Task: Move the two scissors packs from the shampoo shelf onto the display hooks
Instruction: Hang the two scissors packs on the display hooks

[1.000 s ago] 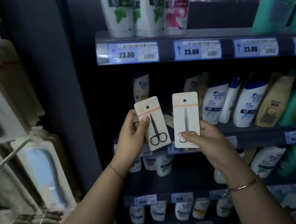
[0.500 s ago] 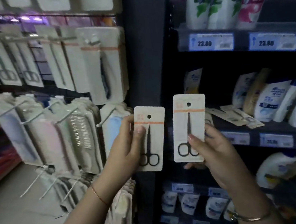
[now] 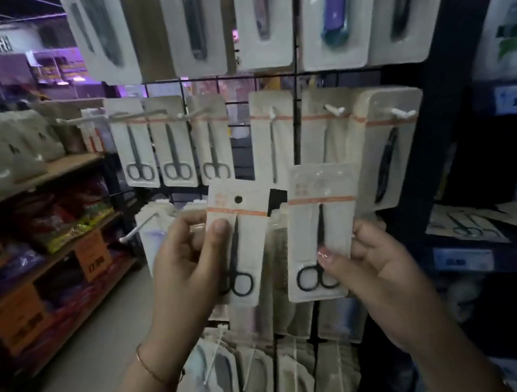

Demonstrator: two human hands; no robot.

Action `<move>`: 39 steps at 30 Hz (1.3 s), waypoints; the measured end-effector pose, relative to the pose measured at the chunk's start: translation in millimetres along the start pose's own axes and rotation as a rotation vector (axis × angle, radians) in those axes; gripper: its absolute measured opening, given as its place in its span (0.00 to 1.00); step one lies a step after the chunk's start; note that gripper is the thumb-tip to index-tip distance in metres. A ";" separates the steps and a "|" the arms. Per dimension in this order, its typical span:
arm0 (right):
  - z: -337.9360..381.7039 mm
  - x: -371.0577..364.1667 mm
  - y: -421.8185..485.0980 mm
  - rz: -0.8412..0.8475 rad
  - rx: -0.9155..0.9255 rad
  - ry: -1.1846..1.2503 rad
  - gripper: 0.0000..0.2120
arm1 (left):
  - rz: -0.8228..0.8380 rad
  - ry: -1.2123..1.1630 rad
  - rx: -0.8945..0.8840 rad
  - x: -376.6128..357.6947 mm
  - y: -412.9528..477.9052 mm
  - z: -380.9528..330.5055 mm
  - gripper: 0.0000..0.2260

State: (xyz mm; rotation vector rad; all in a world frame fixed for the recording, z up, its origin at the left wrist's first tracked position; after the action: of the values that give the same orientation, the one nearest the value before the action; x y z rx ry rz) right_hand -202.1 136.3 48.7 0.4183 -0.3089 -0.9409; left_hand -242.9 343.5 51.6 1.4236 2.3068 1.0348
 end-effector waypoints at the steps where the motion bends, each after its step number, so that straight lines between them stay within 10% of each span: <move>1: -2.6 -11.3 9.1 0.005 -0.003 -0.015 0.12 | 0.003 -0.015 0.007 12.6 6.9 3.2 0.05; 39: 15.9 -101.3 113.2 -0.111 0.123 -0.145 0.10 | -0.008 -0.162 -0.089 107.3 97.1 20.9 0.06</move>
State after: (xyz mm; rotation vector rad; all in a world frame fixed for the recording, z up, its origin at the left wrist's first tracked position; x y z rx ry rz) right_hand -184.7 275.6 108.8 0.4848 -0.4813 -1.0670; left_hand -218.6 471.0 118.9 1.4074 2.1242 0.9691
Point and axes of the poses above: each hand's wrist, its own y-axis towards the middle knuckle, its own x-axis out of the back of the hand, z = x × y, the point moved 1 cm from there along y, towards the middle knuckle, and after that the axes turned 9 degrees about z, right-handed, at the moved point
